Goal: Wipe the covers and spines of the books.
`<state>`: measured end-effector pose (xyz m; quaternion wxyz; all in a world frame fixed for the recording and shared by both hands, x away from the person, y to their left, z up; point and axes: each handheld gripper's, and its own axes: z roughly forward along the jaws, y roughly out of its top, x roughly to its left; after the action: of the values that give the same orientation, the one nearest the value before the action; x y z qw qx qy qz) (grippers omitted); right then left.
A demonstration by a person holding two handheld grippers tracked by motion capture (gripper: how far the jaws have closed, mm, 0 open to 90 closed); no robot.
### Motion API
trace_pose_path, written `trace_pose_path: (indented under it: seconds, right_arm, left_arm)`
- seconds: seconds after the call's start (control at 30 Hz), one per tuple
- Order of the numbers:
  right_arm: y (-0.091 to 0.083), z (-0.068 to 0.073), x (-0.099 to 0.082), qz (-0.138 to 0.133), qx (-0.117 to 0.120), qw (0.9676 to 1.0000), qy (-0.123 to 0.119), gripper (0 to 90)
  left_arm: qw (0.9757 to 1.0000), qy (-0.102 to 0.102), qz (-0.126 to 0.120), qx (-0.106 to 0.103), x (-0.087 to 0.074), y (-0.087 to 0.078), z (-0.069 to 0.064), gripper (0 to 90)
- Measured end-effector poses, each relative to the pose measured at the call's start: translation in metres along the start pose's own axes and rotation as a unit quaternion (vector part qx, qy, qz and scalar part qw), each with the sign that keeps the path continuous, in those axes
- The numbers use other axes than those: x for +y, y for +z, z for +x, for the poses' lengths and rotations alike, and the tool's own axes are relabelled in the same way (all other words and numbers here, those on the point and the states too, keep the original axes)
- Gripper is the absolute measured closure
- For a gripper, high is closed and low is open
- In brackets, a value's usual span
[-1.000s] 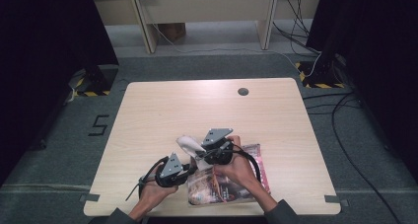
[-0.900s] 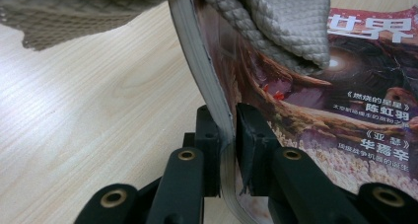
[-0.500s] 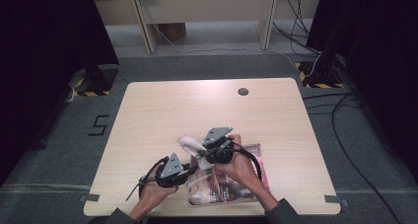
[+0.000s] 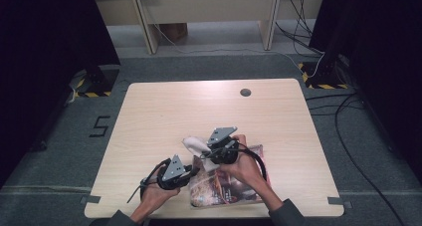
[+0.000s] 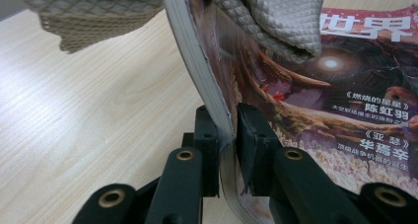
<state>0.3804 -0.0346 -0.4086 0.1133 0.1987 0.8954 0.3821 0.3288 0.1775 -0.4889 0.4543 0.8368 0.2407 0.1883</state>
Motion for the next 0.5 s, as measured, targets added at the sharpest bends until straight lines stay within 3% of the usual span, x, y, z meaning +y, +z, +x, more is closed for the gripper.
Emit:
trace_pose_path:
  seconds: [0.2, 0.23, 0.27, 0.5]
  right_arm:
    - [0.002, 0.008, 0.007, -0.01, 0.01, 0.9998, -0.01, 79.3]
    - [0.002, 0.008, 0.006, -0.005, 0.013, 0.9999, 0.0, 79.4]
    - [0.002, 0.005, 0.005, -0.008, 0.011, 0.9999, -0.006, 79.4]
    - [-0.001, -0.007, -0.005, -0.001, 0.005, 0.9999, 0.013, 79.4]
  left_arm:
    - [1.0, 0.003, -0.001, 0.001, 0.0, 0.0, -0.001, 79.4]
    - [1.0, 0.004, 0.0, 0.002, 0.0, 0.0, -0.001, 79.4]
    - [1.0, 0.005, -0.001, 0.003, 0.0, 0.0, -0.001, 79.3]
    - [1.0, 0.004, 0.001, 0.003, 0.0, 0.0, -0.001, 79.0]
